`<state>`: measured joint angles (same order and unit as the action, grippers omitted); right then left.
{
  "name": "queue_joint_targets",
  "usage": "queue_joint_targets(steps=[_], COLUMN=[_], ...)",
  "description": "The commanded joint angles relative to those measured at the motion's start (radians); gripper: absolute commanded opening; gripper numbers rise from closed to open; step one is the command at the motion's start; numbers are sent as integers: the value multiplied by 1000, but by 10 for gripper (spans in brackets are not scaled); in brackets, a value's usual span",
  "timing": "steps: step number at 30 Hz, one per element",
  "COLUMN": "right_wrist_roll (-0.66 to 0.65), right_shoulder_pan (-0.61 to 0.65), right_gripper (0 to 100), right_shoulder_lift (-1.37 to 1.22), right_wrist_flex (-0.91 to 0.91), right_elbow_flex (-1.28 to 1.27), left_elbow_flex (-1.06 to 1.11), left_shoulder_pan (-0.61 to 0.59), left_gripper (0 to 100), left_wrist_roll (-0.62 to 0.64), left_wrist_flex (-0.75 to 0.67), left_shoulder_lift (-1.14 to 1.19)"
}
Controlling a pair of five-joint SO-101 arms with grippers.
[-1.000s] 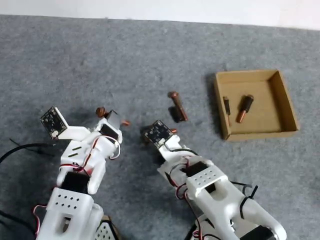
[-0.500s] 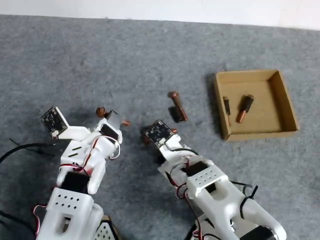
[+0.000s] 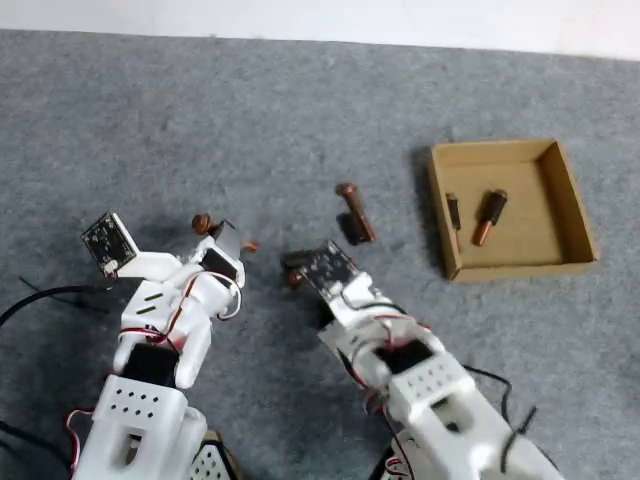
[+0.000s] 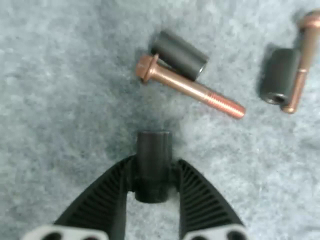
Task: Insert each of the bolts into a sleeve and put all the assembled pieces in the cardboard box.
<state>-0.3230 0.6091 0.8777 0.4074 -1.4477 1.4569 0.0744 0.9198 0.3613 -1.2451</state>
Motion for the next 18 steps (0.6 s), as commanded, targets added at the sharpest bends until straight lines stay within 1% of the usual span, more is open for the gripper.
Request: queue_joint_targets(steps=[1,6,11,15,18], right_wrist_roll=[8,8,8,6,6], right_shoulder_pan=[-13,-13,-13,-13,-8], right_gripper=[4,4,5,5,5], right_shoulder_lift=[242,486,661,760,814], right_wrist_flex=[-31,-27,-27,-24,44], right_elbow_flex=[-68,-188,-283,-332,-338], left_elbow_flex=[-8,-8,-16,7,61], left_shoulder_pan=[-7,28,28,33,65], left_gripper=[4,4,4,4,4], left_wrist_roll=[-5,-5,-5,-5,-9], left_wrist_flex=[-28,-28,-28,-26,-25], left_shoulder_lift=[-39,-41,-53,-168,-303])
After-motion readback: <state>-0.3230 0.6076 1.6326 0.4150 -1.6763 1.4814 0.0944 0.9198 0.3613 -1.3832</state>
